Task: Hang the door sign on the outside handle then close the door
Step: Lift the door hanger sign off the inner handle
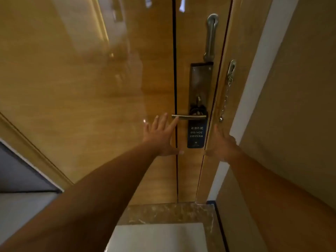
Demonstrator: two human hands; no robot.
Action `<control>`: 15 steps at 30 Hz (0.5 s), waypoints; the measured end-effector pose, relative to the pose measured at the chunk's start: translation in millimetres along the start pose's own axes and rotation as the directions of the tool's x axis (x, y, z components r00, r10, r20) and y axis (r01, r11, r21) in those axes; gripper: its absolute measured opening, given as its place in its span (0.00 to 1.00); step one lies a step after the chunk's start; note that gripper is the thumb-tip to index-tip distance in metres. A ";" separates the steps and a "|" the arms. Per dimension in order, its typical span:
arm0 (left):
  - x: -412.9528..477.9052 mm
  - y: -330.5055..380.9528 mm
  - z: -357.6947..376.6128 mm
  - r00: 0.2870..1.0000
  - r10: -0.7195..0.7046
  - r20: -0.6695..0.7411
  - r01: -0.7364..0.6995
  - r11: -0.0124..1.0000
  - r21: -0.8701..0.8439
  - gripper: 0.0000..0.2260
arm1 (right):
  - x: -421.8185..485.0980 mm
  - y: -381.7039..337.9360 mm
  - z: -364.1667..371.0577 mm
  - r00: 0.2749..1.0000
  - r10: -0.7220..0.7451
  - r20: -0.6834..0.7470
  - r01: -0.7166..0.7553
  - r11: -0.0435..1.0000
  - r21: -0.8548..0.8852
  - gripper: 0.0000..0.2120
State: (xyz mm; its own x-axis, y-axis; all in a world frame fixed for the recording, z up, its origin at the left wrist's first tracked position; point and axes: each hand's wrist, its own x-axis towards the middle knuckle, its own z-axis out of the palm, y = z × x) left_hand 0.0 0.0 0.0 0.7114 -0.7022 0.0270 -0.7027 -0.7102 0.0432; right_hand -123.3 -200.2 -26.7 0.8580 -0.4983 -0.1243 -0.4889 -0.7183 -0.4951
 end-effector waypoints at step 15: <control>84.6 -5.1 20.5 0.998 0.064 0.012 -0.065 0.996 0.062 0.48 | 126.0 -0.9 24.9 0.988 0.101 -0.118 -0.024 0.852 0.524 0.15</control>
State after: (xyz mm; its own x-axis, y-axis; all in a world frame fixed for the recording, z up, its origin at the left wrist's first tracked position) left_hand 63.5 -56.8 -18.4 0.6645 -0.7471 0.0178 -0.7468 -0.6647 -0.0205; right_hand -10.9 -250.2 -63.4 0.7798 -0.6220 -0.0712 -0.3547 -0.3452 -0.8689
